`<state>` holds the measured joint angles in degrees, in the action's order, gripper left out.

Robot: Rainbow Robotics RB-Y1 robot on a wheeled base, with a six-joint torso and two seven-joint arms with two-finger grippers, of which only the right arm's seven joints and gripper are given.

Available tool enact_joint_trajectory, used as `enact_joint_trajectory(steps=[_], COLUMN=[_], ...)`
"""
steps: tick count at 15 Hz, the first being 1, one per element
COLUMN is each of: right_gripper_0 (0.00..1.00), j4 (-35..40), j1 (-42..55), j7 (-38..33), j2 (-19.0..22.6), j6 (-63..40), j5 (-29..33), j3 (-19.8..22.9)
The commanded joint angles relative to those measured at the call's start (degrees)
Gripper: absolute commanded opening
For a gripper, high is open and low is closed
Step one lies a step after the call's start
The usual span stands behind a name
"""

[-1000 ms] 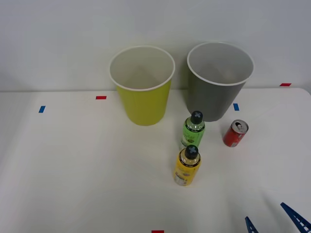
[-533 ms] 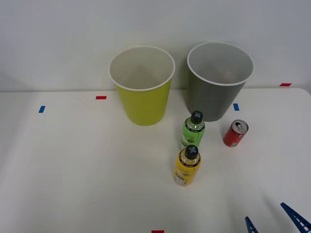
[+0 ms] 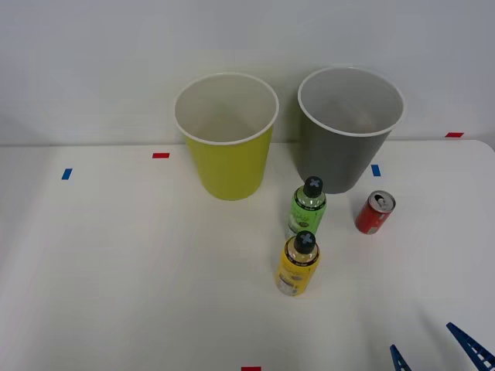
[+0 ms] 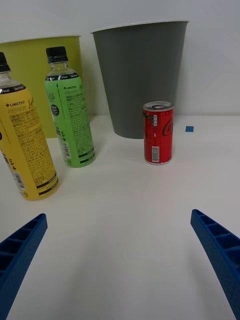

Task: Put cans in the gray bin, plastic bottles in the light green bin

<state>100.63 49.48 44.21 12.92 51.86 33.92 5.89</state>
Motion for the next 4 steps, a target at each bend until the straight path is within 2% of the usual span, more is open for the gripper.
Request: enact_joint_trajectory(steps=[1, 4], right_gripper_0=[1.00, 1.00], j4=[0.00, 0.00], j1=[0.00, 0.00], j7=[0.00, 0.00], j2=[0.00, 0.00], j6=[0.00, 0.00], j5=[0.00, 0.00], j3=[0.00, 0.00])
